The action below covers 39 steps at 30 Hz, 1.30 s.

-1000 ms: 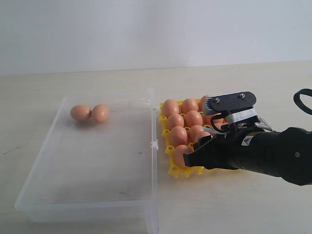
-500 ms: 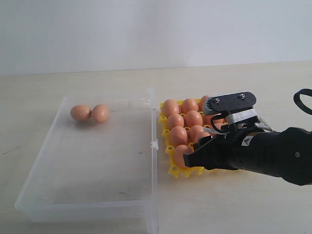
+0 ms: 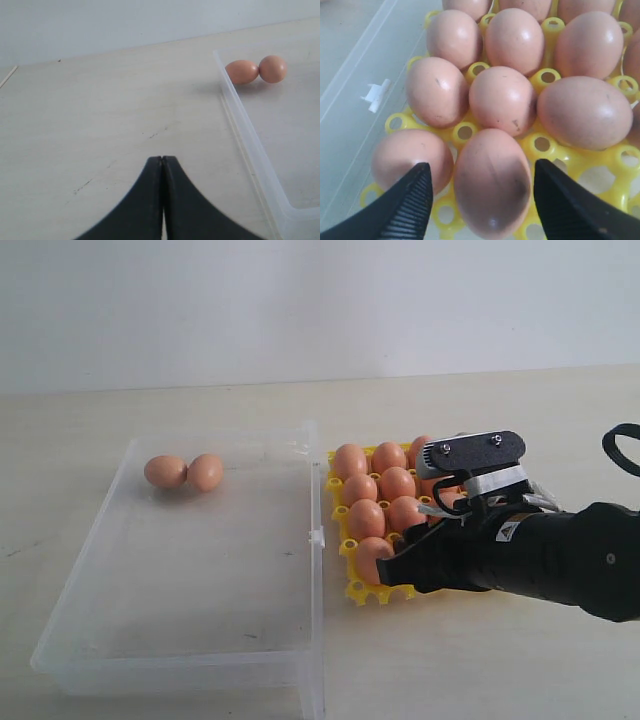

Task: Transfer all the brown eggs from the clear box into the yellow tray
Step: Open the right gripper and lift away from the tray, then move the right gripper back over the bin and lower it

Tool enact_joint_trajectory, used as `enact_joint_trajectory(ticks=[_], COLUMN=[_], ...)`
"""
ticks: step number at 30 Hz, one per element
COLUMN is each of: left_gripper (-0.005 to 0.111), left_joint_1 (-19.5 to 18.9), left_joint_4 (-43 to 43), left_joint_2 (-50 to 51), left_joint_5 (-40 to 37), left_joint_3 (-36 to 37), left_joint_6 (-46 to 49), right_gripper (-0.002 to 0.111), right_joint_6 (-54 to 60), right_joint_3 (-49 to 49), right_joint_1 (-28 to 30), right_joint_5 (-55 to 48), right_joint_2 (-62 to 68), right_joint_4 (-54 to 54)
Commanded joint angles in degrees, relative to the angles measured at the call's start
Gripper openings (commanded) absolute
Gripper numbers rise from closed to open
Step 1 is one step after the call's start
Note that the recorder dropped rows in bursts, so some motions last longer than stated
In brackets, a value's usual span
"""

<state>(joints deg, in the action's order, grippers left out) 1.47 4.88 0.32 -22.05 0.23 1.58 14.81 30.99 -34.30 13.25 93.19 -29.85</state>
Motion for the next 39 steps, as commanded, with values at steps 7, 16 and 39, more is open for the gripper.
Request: enact_joint_trajectory(ticks=[7, 16, 39], left_gripper=[0.0, 0.0, 0.0], left_joint_1=[0.3, 0.3, 0.3], left_joint_4=[-0.31, -0.31, -0.31], left_joint_2=[-0.32, -0.32, -0.32], left_joint_5=[0.35, 0.35, 0.35], left_joint_3=[-0.23, -0.23, -0.23], left_joint_6=[-0.15, -0.15, -0.15], right_gripper=[0.059, 0.059, 0.035], right_joint_6=[0.16, 0.05, -0.09], right_joint_3=[-0.28, 0.26, 66.39], right_joint_1=[-0.04, -0.04, -5.68], right_joint_5=[0.6, 1.41, -56.82], right_joint_2=[-4.62, -10.96, 27.23], right_joint_4=[-0.07, -1.57, 5.43])
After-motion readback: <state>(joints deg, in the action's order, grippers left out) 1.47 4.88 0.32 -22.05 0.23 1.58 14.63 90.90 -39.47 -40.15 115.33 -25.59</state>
